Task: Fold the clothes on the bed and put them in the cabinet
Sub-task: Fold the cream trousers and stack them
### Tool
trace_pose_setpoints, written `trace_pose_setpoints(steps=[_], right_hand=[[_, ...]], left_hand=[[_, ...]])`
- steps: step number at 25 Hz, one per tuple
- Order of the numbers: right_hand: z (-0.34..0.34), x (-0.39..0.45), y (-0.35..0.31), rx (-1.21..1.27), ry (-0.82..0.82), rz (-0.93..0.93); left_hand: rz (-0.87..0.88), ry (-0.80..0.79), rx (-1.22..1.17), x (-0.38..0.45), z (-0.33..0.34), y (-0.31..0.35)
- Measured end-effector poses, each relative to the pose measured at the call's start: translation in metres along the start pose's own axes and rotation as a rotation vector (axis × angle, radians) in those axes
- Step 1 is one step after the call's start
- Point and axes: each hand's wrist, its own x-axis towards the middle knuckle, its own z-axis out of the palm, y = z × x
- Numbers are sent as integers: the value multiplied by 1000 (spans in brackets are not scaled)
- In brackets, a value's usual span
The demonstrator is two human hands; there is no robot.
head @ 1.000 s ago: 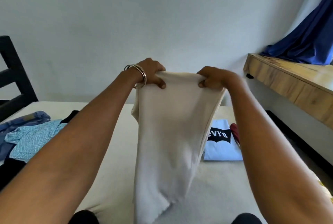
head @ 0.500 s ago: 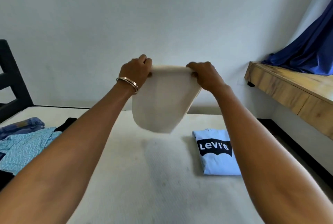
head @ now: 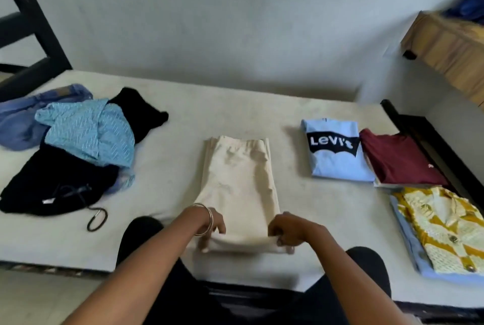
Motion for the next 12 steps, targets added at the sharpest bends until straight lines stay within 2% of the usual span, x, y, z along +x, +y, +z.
trace_pose_setpoints(steps=[3, 5, 7, 9, 12], right_hand=[[22, 0, 2, 143, -325, 21], [6, 1, 7, 297, -417, 34], [-18, 2, 12, 335, -337, 7], [-47, 3, 25, 418, -199, -31], [-99, 26, 54, 578, 56, -33]], left_hand=[[80, -287, -170, -7, 28, 18], [102, -405, -370, -15, 20, 10], [88, -324, -381, -24, 0, -5], [91, -154, -323, -29, -32, -22], [90, 109, -356, -19, -81, -61]])
